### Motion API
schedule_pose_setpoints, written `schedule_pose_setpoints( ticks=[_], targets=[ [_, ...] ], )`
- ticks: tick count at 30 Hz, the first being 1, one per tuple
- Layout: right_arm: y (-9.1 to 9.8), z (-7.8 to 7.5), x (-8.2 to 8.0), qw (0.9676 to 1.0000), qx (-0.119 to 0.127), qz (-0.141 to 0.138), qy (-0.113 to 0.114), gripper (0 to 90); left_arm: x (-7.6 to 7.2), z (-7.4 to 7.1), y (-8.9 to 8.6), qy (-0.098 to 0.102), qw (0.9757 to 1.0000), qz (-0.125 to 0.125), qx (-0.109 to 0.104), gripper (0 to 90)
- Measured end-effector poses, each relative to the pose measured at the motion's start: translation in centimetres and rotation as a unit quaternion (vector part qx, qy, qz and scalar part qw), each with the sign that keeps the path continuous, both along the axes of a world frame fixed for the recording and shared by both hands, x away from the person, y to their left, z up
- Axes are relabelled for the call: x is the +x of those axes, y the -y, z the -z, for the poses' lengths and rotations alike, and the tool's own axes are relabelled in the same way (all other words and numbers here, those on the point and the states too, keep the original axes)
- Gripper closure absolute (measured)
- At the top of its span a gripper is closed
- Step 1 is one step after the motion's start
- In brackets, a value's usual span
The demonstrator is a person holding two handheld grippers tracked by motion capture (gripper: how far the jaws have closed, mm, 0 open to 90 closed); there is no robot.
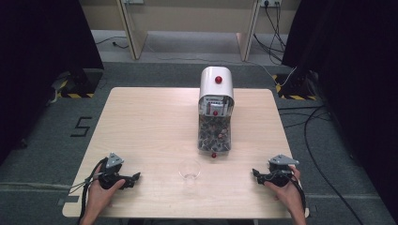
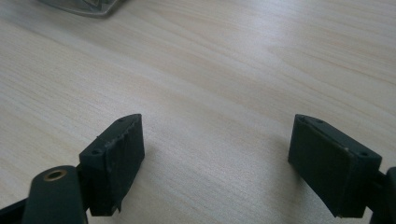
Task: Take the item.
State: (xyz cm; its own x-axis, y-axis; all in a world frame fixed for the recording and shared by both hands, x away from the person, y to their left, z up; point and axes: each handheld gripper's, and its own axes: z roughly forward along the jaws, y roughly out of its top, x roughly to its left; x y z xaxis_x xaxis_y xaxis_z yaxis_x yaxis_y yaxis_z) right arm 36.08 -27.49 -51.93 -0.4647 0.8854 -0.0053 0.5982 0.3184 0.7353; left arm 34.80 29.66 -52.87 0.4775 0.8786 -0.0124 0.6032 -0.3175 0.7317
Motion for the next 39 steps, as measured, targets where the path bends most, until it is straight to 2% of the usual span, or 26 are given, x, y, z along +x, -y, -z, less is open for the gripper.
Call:
schedule_pose_setpoints(
  ticks=[4,9,14,24,34,39],
  targets=[
    [0.1,0.0,0.0,1.0,0.0,0.0,0.002,20.5,0.0,0.0,0.0,0.0,1.0,0.0,0.0,0.0],
    [0.2,-0.2,0.0,0.9999,0.01,-0.005,0.005,30.2,0.0,0.0,0.0,0.0,1.0,0.0,0.0,0.0],
    [-0.4,-1.0,-0.1,0.9992,0.017,-0.011,0.035,31.9,0.0,0.0,0.0,0.0,1.0,0.0,0.0,0.0],
    [-1.9,-2.3,-0.1,0.9975,0.025,-0.031,0.058,35.2,0.0,0.0,0.0,-0.001,1.0,0.0,0.0,0.0],
    [-4.0,-4.4,0.4,0.9929,0.043,-0.06,0.094,41.0,0.0,0.0,0.0,-0.001,1.0,0.0,0.0,0.0],
    [-4.7,-4.8,0.4,0.9915,0.047,-0.068,0.1,42.6,0.0,0.0,0.0,-0.001,1.0,0.0,0.0,0.0]
  ],
)
